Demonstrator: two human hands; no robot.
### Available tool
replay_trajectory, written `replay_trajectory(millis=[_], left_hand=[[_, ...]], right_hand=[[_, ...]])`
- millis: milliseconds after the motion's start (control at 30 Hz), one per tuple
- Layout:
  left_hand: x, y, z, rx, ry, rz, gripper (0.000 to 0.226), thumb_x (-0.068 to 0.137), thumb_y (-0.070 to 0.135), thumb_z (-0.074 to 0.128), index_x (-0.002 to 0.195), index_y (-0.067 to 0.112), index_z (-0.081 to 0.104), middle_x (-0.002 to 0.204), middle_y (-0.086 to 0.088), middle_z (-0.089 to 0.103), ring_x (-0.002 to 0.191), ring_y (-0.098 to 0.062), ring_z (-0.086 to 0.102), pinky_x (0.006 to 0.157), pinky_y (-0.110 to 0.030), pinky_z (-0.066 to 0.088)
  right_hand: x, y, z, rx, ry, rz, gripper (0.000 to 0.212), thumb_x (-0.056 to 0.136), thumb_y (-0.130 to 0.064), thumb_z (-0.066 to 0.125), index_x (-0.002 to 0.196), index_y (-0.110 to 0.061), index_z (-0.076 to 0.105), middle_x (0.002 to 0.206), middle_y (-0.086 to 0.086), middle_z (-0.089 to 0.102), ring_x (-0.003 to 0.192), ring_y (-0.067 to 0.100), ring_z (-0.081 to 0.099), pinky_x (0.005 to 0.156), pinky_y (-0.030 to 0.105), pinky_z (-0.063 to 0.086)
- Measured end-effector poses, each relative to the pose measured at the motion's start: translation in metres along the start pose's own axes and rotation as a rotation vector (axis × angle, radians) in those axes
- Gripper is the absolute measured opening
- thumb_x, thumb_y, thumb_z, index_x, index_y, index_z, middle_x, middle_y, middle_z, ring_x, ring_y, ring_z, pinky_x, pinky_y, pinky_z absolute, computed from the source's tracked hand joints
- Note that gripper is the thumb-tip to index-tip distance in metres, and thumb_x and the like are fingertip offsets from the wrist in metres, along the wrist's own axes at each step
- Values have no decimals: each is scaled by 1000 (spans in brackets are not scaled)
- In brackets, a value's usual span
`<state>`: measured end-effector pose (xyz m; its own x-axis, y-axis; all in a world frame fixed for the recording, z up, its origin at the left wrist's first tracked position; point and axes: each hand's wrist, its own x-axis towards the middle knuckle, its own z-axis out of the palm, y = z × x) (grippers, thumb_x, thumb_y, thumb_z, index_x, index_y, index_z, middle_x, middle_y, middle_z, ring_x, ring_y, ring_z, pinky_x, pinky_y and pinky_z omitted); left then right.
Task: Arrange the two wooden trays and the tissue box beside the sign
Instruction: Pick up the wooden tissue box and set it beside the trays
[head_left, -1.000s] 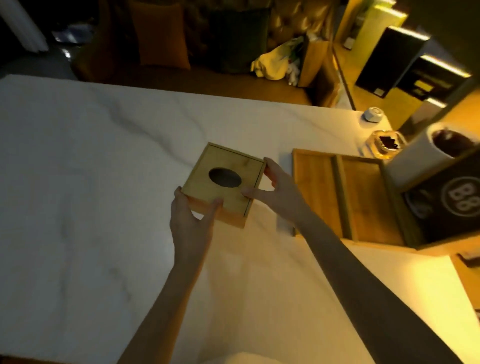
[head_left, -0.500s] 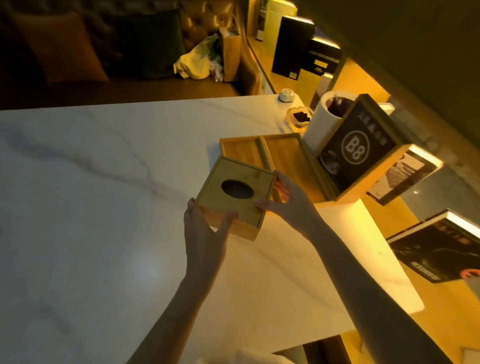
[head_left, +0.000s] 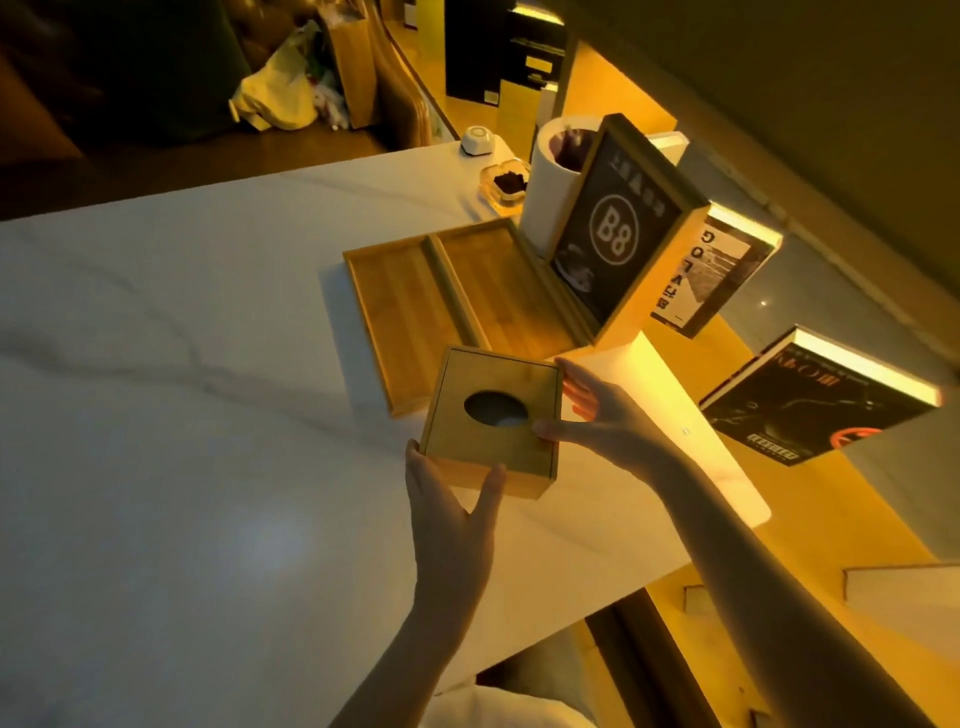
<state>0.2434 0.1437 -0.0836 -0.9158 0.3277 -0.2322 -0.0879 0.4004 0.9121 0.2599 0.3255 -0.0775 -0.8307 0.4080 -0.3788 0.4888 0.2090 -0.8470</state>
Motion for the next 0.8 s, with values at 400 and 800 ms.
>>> replay_trajectory(millis=[400, 800], left_hand=[[-13, -6, 42, -12, -173, -76, 88, 67, 54, 49, 140, 21, 12, 149, -4, 28, 131, -21, 36, 107, -38, 37], [-10, -18, 45, 50, -256, -100, 88, 70, 55, 42, 142, 28, 0, 156, 0, 7, 142, -20, 16, 110, -33, 24]], right_hand=[[-3, 33, -27, 125, -30, 82, 78, 80, -14, 65, 140, -27, 18, 152, -2, 19, 140, 22, 18, 111, 42, 21], [4, 50, -32, 164, -11, 97, 70, 80, -23, 65, 138, -29, 25, 149, -3, 25, 136, 19, 24, 109, 40, 26]])
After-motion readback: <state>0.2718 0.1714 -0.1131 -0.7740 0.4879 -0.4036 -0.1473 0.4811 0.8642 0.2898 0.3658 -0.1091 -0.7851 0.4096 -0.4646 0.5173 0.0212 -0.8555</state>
